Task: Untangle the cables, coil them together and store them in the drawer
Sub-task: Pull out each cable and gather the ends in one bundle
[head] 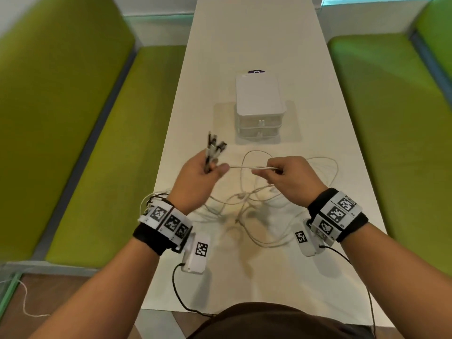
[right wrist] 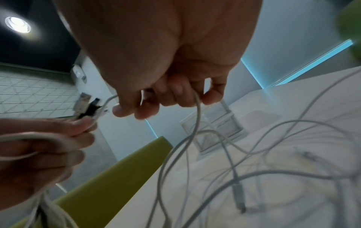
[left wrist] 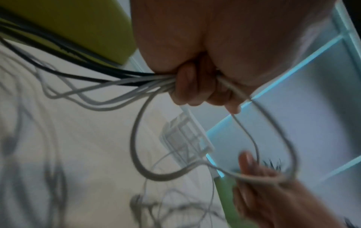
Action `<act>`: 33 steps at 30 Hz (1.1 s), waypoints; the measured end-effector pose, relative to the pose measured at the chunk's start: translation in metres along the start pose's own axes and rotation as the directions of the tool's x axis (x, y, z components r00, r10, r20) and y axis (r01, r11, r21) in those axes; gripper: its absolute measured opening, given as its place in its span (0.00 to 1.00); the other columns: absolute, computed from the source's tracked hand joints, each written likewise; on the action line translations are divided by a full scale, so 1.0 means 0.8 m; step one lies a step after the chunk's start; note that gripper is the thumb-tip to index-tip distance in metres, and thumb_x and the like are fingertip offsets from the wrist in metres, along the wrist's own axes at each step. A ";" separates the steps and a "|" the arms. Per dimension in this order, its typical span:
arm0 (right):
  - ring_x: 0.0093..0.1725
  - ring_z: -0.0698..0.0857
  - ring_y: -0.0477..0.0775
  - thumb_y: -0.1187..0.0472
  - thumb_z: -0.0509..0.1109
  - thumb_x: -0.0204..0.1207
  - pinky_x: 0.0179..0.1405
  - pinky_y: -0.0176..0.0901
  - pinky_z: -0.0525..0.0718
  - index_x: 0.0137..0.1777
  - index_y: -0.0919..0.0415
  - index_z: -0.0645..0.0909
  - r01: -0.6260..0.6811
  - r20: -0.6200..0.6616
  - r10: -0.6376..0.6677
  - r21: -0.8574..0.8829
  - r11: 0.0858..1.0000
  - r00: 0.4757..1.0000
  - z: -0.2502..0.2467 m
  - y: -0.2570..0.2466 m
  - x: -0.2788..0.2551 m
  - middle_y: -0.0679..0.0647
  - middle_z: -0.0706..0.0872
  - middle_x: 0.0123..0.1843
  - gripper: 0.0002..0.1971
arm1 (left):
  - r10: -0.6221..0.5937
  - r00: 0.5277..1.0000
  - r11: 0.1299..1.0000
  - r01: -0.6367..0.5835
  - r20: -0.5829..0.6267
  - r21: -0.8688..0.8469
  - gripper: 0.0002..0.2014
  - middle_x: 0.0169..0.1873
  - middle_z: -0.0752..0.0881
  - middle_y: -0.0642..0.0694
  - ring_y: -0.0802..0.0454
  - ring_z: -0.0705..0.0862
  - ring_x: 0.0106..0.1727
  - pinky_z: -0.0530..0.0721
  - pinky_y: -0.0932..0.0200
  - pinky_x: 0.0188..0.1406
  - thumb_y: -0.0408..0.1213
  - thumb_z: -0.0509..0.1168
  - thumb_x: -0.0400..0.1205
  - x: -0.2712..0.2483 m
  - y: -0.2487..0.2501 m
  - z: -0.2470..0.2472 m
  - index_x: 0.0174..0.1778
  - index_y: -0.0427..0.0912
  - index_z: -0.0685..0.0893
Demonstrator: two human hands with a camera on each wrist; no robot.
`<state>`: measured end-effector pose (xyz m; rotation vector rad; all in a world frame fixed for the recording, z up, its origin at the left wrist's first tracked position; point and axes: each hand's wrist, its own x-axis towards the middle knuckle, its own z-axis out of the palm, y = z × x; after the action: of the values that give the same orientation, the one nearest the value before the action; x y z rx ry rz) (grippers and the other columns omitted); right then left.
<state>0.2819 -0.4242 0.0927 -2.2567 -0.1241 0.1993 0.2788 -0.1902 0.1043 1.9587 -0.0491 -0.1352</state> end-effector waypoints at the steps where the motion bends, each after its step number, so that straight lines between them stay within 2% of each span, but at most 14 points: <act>1: 0.25 0.72 0.48 0.40 0.77 0.75 0.31 0.44 0.73 0.26 0.58 0.72 -0.017 -0.002 0.017 0.045 0.999 1.000 -0.004 0.004 0.000 0.46 0.73 0.20 0.27 | -0.010 0.999 1.000 0.010 -0.034 0.011 0.15 0.25 0.73 0.58 0.54 0.72 0.31 0.74 0.52 0.38 0.43 0.71 0.82 0.004 0.000 -0.010 0.33 0.52 0.74; 4: 0.28 0.73 0.47 0.46 0.76 0.78 0.32 0.37 0.72 0.29 0.60 0.74 -0.005 0.007 0.005 0.070 0.998 1.000 -0.014 0.010 -0.004 0.50 0.74 0.24 0.24 | 0.008 0.995 0.982 0.010 -0.095 0.186 0.20 0.25 0.70 0.56 0.59 0.67 0.25 0.69 0.58 0.31 0.44 0.71 0.82 0.009 0.000 -0.032 0.32 0.48 0.67; 7: 0.34 0.83 0.58 0.51 0.70 0.84 0.37 0.45 0.79 0.36 0.60 0.80 0.024 -0.004 -0.023 0.100 0.995 1.000 -0.017 0.013 -0.005 0.62 0.83 0.32 0.17 | 0.051 0.980 0.947 0.014 -0.195 0.319 0.19 0.25 0.71 0.54 0.59 0.68 0.24 0.67 0.65 0.25 0.43 0.72 0.82 0.012 -0.008 -0.048 0.32 0.51 0.69; 9: 0.31 0.80 0.54 0.53 0.69 0.85 0.35 0.42 0.80 0.39 0.57 0.81 0.024 -0.001 -0.024 0.069 0.997 1.000 -0.015 0.017 -0.005 0.61 0.83 0.33 0.14 | 0.082 0.969 0.902 0.027 -0.234 0.431 0.11 0.28 0.76 0.53 0.54 0.74 0.28 0.73 0.59 0.29 0.44 0.72 0.82 0.013 -0.015 -0.061 0.39 0.51 0.76; 10: 0.28 0.77 0.49 0.54 0.68 0.85 0.31 0.37 0.77 0.39 0.56 0.82 0.015 0.001 -0.015 0.063 0.998 1.000 -0.013 0.019 -0.005 0.58 0.82 0.31 0.13 | 0.088 0.969 0.841 0.052 -0.230 0.539 0.07 0.31 0.79 0.54 0.50 0.78 0.32 0.75 0.56 0.32 0.45 0.71 0.82 0.013 -0.016 -0.067 0.47 0.49 0.79; 12: 0.25 0.73 0.43 0.55 0.67 0.86 0.29 0.31 0.72 0.40 0.53 0.83 -0.010 -0.010 0.010 0.059 0.998 1.000 -0.011 0.022 -0.003 0.46 0.78 0.25 0.12 | 0.071 0.987 0.625 0.070 -0.146 0.778 0.15 0.43 0.82 0.55 0.46 0.83 0.39 0.82 0.50 0.38 0.43 0.71 0.81 0.010 -0.020 -0.069 0.60 0.48 0.76; 14: 0.24 0.75 0.42 0.52 0.68 0.85 0.29 0.33 0.72 0.42 0.49 0.87 -0.006 0.006 0.006 0.027 1.000 1.000 -0.002 0.018 -0.002 0.41 0.79 0.22 0.11 | 0.091 0.996 0.507 -0.045 -0.001 0.860 0.20 0.52 0.83 0.54 0.42 0.87 0.42 0.84 0.48 0.38 0.40 0.71 0.80 0.001 -0.020 -0.054 0.66 0.50 0.73; 16: 0.28 0.79 0.43 0.42 0.68 0.83 0.34 0.41 0.77 0.47 0.42 0.90 0.038 0.068 -0.035 -0.051 0.998 0.997 0.012 0.007 -0.002 0.40 0.82 0.24 0.10 | 0.156 0.979 0.601 -0.198 0.129 0.774 0.20 0.47 0.82 0.57 0.46 0.85 0.41 0.78 0.53 0.37 0.41 0.70 0.80 -0.008 -0.013 -0.024 0.66 0.49 0.74; 18: 0.29 0.79 0.43 0.34 0.66 0.80 0.35 0.46 0.79 0.48 0.37 0.89 0.079 0.085 -0.070 -0.101 0.992 0.994 0.026 -0.003 -0.002 0.40 0.83 0.26 0.14 | 0.174 0.970 0.763 -0.243 0.172 0.599 0.12 0.37 0.80 0.58 0.53 0.80 0.35 0.72 0.54 0.35 0.45 0.69 0.81 -0.013 -0.004 0.005 0.57 0.47 0.77; 20: 0.27 0.77 0.44 0.30 0.63 0.78 0.32 0.46 0.76 0.44 0.40 0.88 0.086 0.042 -0.081 -0.136 0.987 0.996 0.030 -0.009 0.000 0.40 0.80 0.24 0.19 | 0.089 0.981 0.900 -0.155 0.175 0.407 0.10 0.32 0.84 0.55 0.58 0.80 0.32 0.77 0.54 0.36 0.46 0.68 0.83 -0.011 0.005 0.020 0.51 0.44 0.78; 22: 0.27 0.77 0.45 0.27 0.62 0.76 0.32 0.47 0.77 0.37 0.47 0.85 0.054 0.003 -0.055 -0.192 0.980 0.998 0.024 -0.010 0.001 0.44 0.78 0.22 0.25 | 0.002 0.988 0.978 -0.034 0.153 0.206 0.04 0.29 0.85 0.55 0.56 0.82 0.31 0.82 0.50 0.41 0.40 0.68 0.84 -0.007 0.008 0.020 0.45 0.49 0.79; 25: 0.30 0.81 0.50 0.26 0.64 0.75 0.36 0.49 0.80 0.31 0.54 0.80 -0.003 0.009 0.006 -0.274 0.962 1.000 0.005 0.002 0.000 0.49 0.80 0.24 0.30 | -0.060 0.996 0.991 0.052 0.060 0.125 0.16 0.26 0.79 0.60 0.55 0.78 0.32 0.80 0.50 0.42 0.34 0.68 0.83 0.001 0.008 0.000 0.36 0.60 0.78; 29: 0.31 0.79 0.50 0.37 0.69 0.80 0.38 0.49 0.79 0.31 0.55 0.79 -0.046 0.081 0.057 -0.126 0.991 0.995 -0.020 0.026 -0.003 0.49 0.78 0.26 0.24 | -0.104 0.991 0.994 0.103 -0.082 -0.020 0.18 0.27 0.71 0.53 0.56 0.71 0.29 0.72 0.56 0.35 0.35 0.70 0.83 0.004 0.004 -0.042 0.32 0.47 0.68; 33: 0.30 0.77 0.48 0.44 0.69 0.83 0.34 0.45 0.74 0.40 0.53 0.84 -0.111 -0.005 0.111 -0.096 0.989 0.994 -0.035 0.049 -0.009 0.47 0.76 0.26 0.15 | -0.181 0.977 0.955 0.202 -0.110 0.217 0.17 0.26 0.76 0.47 0.54 0.71 0.26 0.69 0.55 0.30 0.42 0.71 0.83 -0.014 -0.016 -0.089 0.35 0.38 0.73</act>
<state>0.2807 -0.4711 0.0811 -2.3620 -0.0080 0.2581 0.2759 -0.1185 0.1201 2.1941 0.1935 -0.1755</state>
